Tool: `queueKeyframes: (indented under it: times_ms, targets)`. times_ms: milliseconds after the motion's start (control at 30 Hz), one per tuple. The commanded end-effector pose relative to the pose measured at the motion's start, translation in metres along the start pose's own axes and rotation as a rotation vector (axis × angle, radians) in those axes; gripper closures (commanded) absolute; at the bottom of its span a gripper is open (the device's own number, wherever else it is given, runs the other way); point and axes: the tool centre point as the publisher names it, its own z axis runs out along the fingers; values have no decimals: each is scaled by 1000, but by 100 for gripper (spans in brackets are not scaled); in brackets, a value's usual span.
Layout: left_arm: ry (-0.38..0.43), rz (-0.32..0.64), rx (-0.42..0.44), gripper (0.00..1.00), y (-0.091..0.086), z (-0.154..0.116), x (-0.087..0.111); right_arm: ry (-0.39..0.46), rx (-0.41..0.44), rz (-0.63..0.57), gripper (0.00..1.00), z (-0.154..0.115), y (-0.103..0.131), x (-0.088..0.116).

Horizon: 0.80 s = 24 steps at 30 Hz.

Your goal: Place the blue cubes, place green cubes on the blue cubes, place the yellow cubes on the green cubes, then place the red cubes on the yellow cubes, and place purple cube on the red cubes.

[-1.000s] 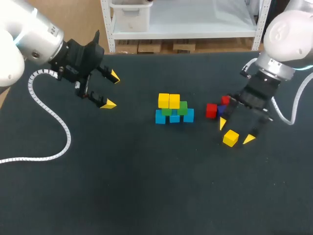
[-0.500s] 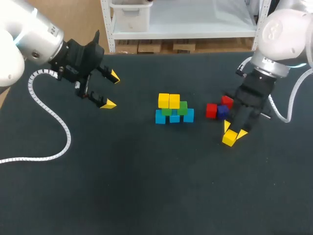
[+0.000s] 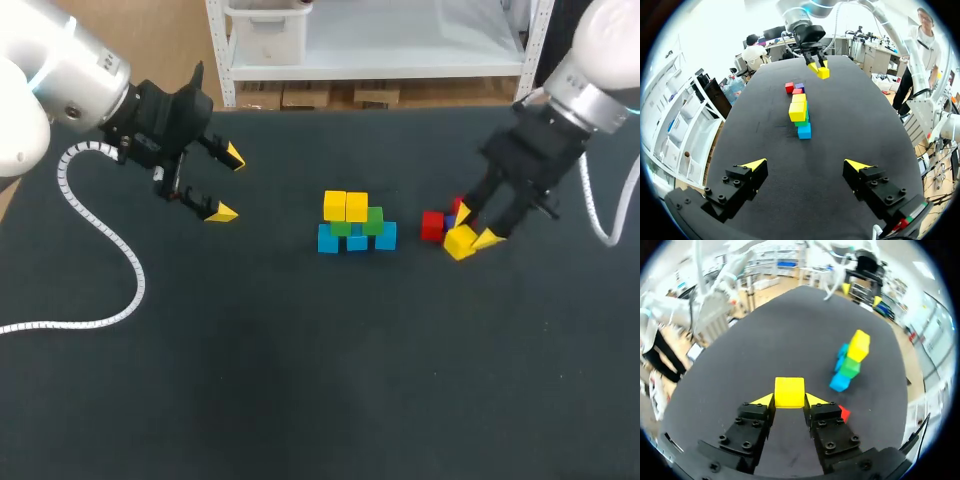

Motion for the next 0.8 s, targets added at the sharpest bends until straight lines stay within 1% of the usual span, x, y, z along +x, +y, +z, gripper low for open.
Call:
queueKeyframes:
  times_ms: [33, 100, 200, 267, 367, 500, 633, 800]
  targets:
    - [-1, 1, 2, 0, 1, 1, 1, -64, 464, 391, 100, -4, 4, -13]
    - [-1, 1, 2, 0, 1, 1, 1, -57, 516, 434, 100, -6, -3, -16]
    - [-1, 1, 2, 0, 1, 1, 1, -36, 571, 481, 100, -7, -13, -20]
    - [-1, 1, 2, 0, 1, 1, 1, -21, 571, 505, 100, -5, -19, -21]
    - [-1, 1, 2, 0, 1, 1, 1, 30, 570, 514, 100, 0, -29, -24]
    - [-1, 1, 2, 0, 1, 1, 1, 58, 601, 550, 100, 6, -42, -24]
    - [-1, 1, 2, 0, 1, 1, 1, 54, 603, 564, 100, 16, -58, -24]
    - [-1, 1, 2, 0, 1, 1, 1, 72, 589, 535, 100, 24, -74, -29]
